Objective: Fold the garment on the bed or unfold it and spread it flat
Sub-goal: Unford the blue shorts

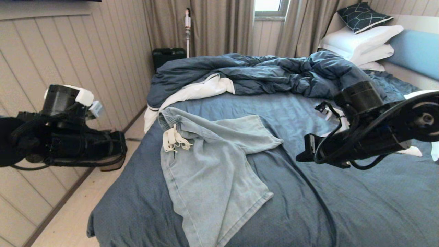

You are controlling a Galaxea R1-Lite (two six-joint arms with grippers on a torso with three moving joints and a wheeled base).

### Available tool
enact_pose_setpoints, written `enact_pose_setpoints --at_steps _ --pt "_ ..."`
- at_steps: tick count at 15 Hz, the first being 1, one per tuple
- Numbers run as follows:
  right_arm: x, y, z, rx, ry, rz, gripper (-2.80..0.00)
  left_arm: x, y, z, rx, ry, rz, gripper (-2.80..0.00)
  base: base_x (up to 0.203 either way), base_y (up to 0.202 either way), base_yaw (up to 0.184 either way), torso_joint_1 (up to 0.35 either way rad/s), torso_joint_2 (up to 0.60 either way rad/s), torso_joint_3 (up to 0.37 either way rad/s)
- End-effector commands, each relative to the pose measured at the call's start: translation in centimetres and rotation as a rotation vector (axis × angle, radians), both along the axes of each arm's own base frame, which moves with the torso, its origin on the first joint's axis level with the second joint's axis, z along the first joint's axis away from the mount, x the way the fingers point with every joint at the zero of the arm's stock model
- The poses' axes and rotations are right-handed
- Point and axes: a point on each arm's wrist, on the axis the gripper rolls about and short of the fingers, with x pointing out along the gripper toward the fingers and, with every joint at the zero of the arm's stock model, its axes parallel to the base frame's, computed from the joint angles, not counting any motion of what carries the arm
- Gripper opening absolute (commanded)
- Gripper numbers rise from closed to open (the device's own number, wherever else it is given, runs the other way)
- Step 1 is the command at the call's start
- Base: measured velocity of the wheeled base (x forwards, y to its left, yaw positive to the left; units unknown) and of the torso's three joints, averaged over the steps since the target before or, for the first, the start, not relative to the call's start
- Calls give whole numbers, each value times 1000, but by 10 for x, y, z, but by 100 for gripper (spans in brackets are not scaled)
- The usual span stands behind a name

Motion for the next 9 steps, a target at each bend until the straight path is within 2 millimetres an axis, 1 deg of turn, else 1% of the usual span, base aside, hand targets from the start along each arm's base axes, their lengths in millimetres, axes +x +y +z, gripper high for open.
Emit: enact_pose_setpoints --at_steps 1,3,4,6,7,9 --pt "-7 5 -15 -12 59 23 -280 -18 5 -7 -42 -40 27 -280 0 0 0 0 0 0" --pt "-3 13 -34 -33 120 48 -280 -21 5 -14 -79 -48 53 -280 0 0 0 0 0 0" --pt "-1 17 -41 -44 142 65 -280 -22 6 -14 -98 -53 68 -280 0 0 0 0 0 0" --pt "0 28 -52 -59 171 99 -280 -29 8 -20 -113 -31 72 -280 0 0 0 0 0 0" --pt "-2 35 -56 -67 184 119 0 -33 9 -23 -114 -23 72 -280 0 0 0 0 0 0" --pt "4 42 -67 -74 193 133 0 -33 9 -26 -121 -45 70 -280 0 0 0 0 0 0"
